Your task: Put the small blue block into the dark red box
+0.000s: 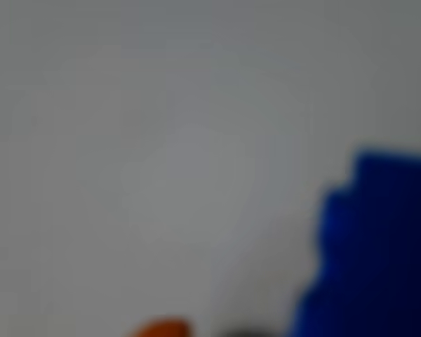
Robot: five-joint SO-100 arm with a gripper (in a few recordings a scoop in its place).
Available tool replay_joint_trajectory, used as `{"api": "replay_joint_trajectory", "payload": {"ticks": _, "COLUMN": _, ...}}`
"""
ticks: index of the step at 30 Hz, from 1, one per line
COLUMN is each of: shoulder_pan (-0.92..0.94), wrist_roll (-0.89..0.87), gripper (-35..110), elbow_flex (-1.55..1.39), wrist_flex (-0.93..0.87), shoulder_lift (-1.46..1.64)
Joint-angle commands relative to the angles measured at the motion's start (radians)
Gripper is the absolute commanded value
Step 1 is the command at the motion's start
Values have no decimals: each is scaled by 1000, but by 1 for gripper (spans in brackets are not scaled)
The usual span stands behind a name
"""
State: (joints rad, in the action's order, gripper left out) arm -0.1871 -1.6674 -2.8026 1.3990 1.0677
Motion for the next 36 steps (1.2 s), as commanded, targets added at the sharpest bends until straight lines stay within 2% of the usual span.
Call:
{"api": "replay_joint_trajectory", "payload": {"ticks": 1, "shoulder_pan": -8, "wrist_roll": -14, "gripper": 13, "elbow_flex": 9, "wrist_flex": 37, "shoulder_lift": -5}}
{"api": "replay_joint_trajectory", "payload": {"ticks": 7, "shoulder_pan": -9, "wrist_roll": -25, "gripper": 2, "elbow_flex": 26, "wrist_flex": 55, "shoulder_lift": -29}}
{"api": "replay_joint_trajectory", "payload": {"ticks": 18, "shoulder_pan": -2, "wrist_roll": -32, "gripper": 1, "elbow_flex": 31, "wrist_flex": 66, "shoulder_lift": -32}}
{"api": "replay_joint_trajectory", "payload": {"ticks": 21, "shoulder_pan": 15, "wrist_roll": -2, "gripper": 1, "elbow_flex": -3, "wrist_flex": 5, "shoulder_lift": 64}}
{"api": "replay_joint_trajectory", "payload": {"ticks": 23, "shoulder_pan": 29, "wrist_roll": 25, "gripper": 1, "elbow_flex": -41, "wrist_flex": -109, "shoulder_lift": 206}}
{"api": "replay_joint_trajectory", "payload": {"ticks": 26, "shoulder_pan": 52, "wrist_roll": 92, "gripper": 0, "elbow_flex": -81, "wrist_flex": -387, "shoulder_lift": 509}}
{"api": "replay_joint_trajectory", "payload": {"ticks": 32, "shoulder_pan": 94, "wrist_roll": 249, "gripper": 0, "elbow_flex": 35, "wrist_flex": -1331, "shoulder_lift": 1197}}
{"api": "replay_joint_trajectory", "payload": {"ticks": 36, "shoulder_pan": 141, "wrist_roll": 325, "gripper": 0, "elbow_flex": 156, "wrist_flex": -1609, "shoulder_lift": 1308}}
